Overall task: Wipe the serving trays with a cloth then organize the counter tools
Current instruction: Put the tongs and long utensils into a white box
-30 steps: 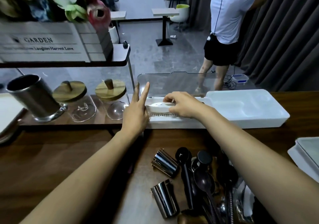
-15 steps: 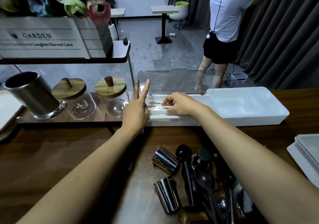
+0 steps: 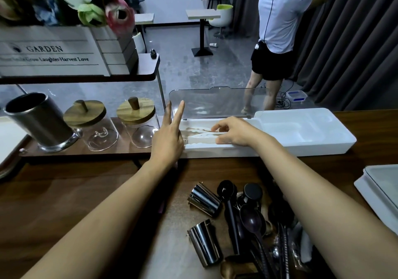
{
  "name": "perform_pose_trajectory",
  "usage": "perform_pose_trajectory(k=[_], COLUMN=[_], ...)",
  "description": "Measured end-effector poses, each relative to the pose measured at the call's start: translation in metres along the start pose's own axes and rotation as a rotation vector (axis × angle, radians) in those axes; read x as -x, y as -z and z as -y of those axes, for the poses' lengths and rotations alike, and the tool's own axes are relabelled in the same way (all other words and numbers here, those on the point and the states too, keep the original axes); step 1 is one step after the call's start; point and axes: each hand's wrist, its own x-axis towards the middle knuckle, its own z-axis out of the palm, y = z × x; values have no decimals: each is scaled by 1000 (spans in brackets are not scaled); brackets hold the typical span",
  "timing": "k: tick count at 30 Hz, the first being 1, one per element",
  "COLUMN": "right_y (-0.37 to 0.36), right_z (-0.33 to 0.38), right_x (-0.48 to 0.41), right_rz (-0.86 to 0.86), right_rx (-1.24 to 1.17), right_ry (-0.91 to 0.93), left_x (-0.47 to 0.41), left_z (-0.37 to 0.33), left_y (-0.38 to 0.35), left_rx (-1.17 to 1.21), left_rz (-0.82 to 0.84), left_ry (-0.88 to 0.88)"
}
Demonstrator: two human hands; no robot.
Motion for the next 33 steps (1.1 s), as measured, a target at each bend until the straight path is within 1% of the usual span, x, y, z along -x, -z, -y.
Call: perform_pose_trajectory(k=[7,14,20,26,30,33], right_y=[-5,12,24,20,17,14], right_z=[10,8,-2,-13,-22,-32], right_x=[7,35,76,125,167,216], right_rz=[-49,-210,-296,-333,-344,-405], right_rx=[29,-38,-121,-165,-195,-217], right_ry=[72,98,65,12,-49,-129], left_x=[1,0,-1,2,2,1], left_z=[2,2,4,0,4,8], left_y=[1,-1,-2,5,6,1], left_rx=[-8,7,57,108,129,131], left_rz=[9,2,-16,42,49,52], left_ry=[8,9,-12,-7,-15,-31])
